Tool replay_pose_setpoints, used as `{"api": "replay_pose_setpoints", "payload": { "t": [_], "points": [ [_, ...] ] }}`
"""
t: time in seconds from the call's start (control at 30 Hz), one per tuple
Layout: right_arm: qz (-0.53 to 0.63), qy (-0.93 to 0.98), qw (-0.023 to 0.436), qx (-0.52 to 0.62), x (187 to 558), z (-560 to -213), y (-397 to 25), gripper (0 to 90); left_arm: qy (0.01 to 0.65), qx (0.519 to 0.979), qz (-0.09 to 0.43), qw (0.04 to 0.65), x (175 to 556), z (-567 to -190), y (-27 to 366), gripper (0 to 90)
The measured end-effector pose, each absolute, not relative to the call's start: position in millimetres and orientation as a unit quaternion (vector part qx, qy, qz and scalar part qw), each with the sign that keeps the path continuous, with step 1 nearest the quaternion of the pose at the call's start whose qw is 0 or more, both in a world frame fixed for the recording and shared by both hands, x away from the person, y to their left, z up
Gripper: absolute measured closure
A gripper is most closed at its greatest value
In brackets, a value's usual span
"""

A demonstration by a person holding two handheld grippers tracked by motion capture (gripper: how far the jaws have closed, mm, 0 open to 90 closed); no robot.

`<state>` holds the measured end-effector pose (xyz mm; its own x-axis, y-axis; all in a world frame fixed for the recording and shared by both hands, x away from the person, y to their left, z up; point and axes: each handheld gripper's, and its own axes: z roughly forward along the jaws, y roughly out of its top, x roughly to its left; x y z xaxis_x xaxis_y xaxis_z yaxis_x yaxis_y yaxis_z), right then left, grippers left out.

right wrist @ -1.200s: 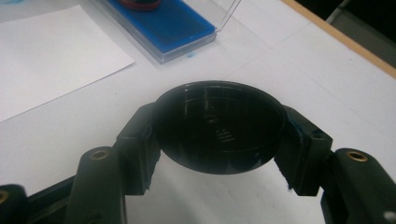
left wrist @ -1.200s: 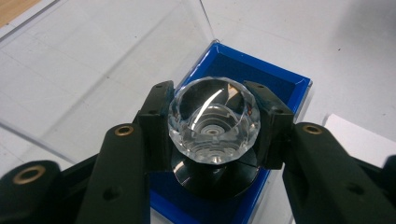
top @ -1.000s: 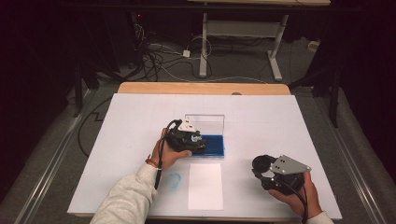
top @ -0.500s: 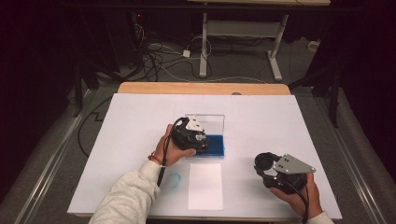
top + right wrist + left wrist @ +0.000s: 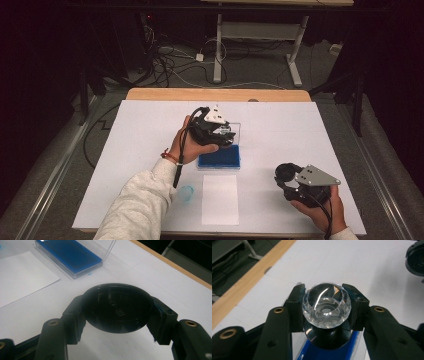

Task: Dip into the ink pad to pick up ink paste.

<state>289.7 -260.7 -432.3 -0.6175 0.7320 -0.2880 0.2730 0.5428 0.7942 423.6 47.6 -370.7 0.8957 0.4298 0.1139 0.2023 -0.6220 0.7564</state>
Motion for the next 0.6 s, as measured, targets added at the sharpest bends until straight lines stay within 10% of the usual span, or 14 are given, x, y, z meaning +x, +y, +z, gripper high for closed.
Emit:
{"api": "replay_pose_setpoints", "payload": {
  "t": [0.6],
  "points": [
    [0.356, 0.828, 0.305, 0.307, 292, -438, -259, 38.7, 0.185, 0.911, 0.122, 0.349, 431, -433, 27, 54.6]
  ]
}}
